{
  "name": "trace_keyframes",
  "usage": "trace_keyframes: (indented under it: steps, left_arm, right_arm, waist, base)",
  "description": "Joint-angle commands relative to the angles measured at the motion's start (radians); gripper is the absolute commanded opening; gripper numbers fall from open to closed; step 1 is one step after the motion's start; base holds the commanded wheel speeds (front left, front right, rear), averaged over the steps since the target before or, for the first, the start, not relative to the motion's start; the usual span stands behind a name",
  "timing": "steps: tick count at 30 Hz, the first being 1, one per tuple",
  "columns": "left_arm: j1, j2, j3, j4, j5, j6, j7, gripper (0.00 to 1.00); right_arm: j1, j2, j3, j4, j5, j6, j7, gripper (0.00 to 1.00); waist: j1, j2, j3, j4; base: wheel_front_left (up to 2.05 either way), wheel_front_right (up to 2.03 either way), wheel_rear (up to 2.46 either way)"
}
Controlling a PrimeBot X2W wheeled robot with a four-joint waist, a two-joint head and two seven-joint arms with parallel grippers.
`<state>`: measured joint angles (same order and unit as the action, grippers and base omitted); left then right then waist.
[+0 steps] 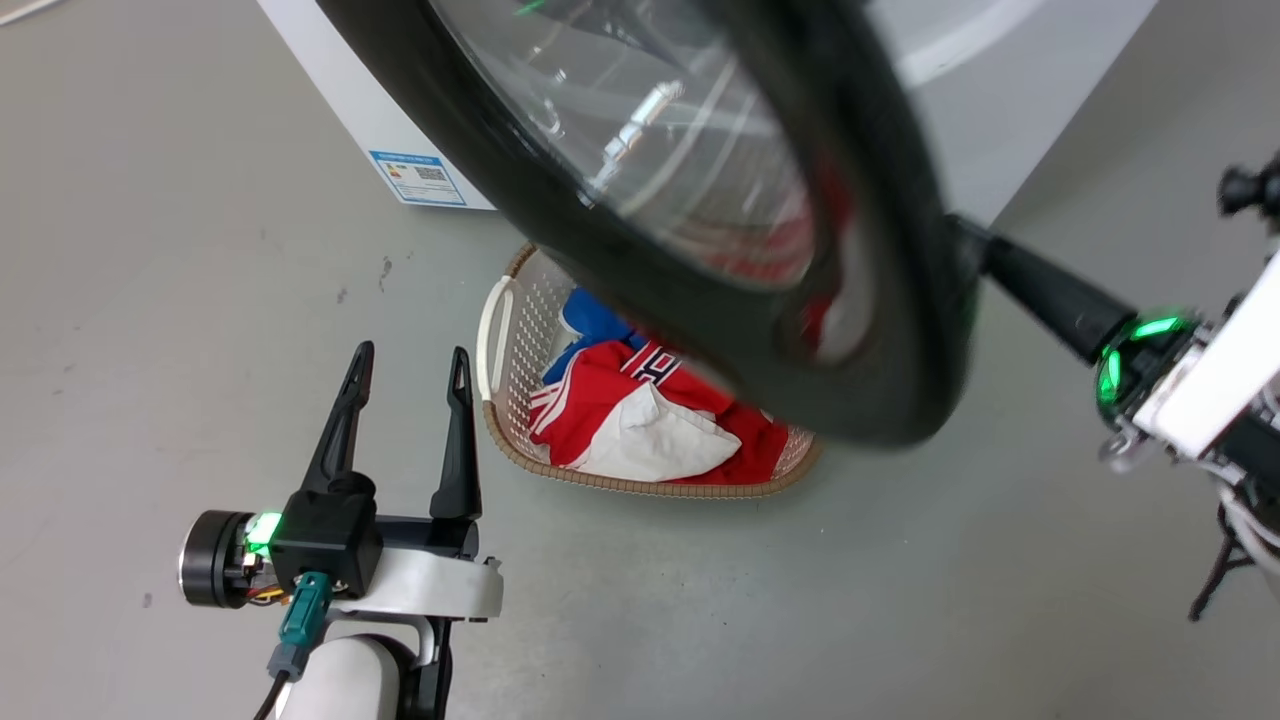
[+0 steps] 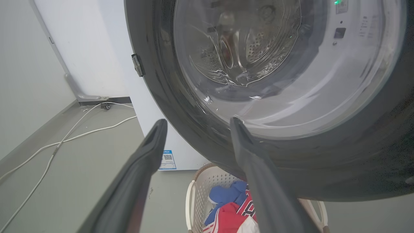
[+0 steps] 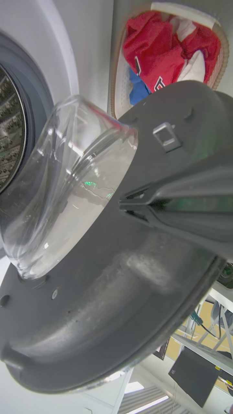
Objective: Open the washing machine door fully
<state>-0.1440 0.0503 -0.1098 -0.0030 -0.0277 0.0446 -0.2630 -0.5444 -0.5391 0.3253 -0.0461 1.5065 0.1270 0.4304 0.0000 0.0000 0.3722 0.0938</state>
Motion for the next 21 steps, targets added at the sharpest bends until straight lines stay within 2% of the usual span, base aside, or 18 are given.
trace_keyframes:
  steps: [1, 11, 21]
  left_arm:
    - [0.01, 0.0, 0.004, 0.0, 0.006, 0.0, -0.003, 1.0]
    - [0.028, 0.001, 0.01, 0.002, 0.007, -0.004, -0.003, 1.0]
    - [0.047, 0.001, 0.013, 0.004, 0.009, -0.006, -0.003, 1.0]
  right_arm:
    - [0.027, -0.002, -0.001, -0.021, 0.006, 0.004, -0.014, 0.0]
    - [0.175, 0.02, 0.094, -0.179, -0.014, 0.004, -0.068, 0.0]
    - [0.247, 0.055, 0.203, -0.232, -0.009, 0.005, -0.12, 0.0]
  waist:
    - [0.0, 0.0, -0.006, 0.0]
    - [0.0, 0.0, -0.043, 0.011]
    - [0.0, 0.0, -0.076, 0.017]
  base:
    - [0.0, 0.0, 0.0]
    - [0.0, 0.0, 0.0]
    - [0.0, 0.0, 0.0]
